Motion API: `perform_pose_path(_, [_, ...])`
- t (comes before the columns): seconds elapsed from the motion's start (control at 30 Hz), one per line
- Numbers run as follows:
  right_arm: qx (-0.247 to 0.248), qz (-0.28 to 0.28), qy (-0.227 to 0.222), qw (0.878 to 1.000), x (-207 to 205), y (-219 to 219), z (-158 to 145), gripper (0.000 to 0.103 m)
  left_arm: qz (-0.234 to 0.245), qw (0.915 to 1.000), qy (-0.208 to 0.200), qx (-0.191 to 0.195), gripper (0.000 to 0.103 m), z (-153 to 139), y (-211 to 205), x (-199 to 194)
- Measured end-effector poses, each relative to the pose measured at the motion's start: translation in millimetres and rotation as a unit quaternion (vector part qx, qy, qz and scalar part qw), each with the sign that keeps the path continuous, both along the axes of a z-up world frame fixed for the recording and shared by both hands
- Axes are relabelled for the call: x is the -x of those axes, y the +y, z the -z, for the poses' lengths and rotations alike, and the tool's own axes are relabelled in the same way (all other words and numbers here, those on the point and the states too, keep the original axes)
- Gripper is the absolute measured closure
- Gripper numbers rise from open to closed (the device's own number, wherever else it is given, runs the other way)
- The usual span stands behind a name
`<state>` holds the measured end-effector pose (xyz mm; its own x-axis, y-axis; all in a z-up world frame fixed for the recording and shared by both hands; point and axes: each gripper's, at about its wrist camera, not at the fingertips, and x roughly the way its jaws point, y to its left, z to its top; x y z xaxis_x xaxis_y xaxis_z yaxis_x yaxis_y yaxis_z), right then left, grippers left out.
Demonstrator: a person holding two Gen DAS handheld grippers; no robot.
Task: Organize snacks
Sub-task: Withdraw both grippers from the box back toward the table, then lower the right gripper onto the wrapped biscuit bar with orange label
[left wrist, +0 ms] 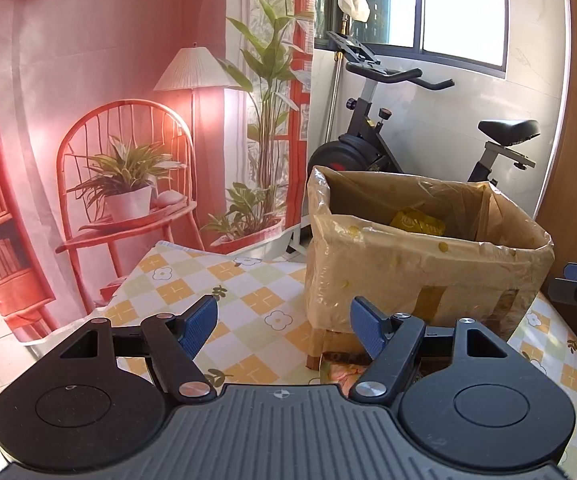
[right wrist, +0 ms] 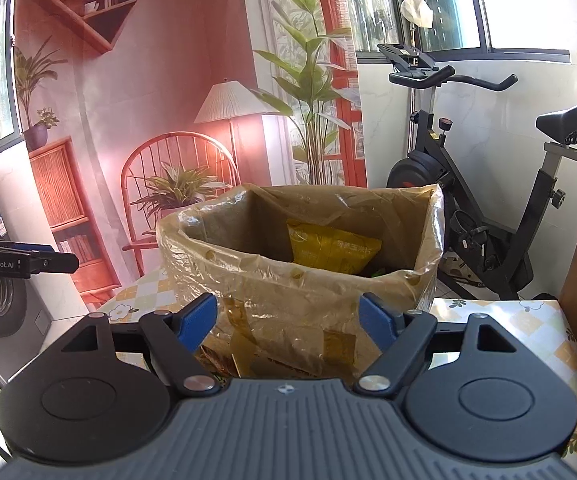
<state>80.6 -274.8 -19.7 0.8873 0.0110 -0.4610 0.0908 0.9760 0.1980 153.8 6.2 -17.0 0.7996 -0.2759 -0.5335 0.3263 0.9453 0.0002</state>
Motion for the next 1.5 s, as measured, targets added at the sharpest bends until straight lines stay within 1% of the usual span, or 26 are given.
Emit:
perform_pose_path(0.13, [-0.009, -0.005, 0.009, 1.0, 11.3, 12.2, 16.7, 0.023, -0.015, 0.9999, 0.007, 0.001, 0.028, 18.4, 16.6, 15.5])
perform_pose_path(0.27, [-0.012, -0.006, 0.021, 1.0, 18.6, 22.0, 34.1, 0.023, -0.022, 0.9997, 0.0, -0.012, 0.028, 36.6, 19.4, 27.9])
perform_pose_path(0.37, [-0.013, -0.003, 0.032, 0.999, 23.5, 26.1, 47.8, 0.023, -0.026, 0.9996, 0.014, -0.002, 0.028, 50.2, 21.5, 31.3])
perform_pose_path(0.57, [0.017, -0.01, 0.049, 0.999, 34.6, 37.2, 74.2, 0.023, -0.034, 0.9992, 0.021, -0.001, 0.027, 73.7, 21.2, 38.1])
perform_pose_path(0.7, [0.023, -0.009, 0.062, 0.998, 38.1, 41.5, 90.2, 0.023, -0.038, 0.9991, 0.018, -0.001, 0.028, 80.8, 16.4, 38.9])
perform_pose_path(0.87, [0.021, -0.009, 0.076, 0.997, 38.9, 41.9, 103.9, 0.023, -0.035, 0.9989, 0.031, 0.007, 0.028, 90.6, 12.3, 39.7])
perform_pose_path(1.2, [0.0, -0.008, 0.103, 0.995, 40.7, 39.2, 123.3, 0.023, -0.029, 0.9985, 0.047, -0.005, 0.028, 106.7, 8.3, 42.5])
perform_pose_path(1.5, [-0.006, -0.011, 0.12, 0.993, 41.6, 39.8, 135.0, 0.023, -0.021, 0.9983, 0.053, -0.011, 0.027, 112.9, 7.3, 43.4])
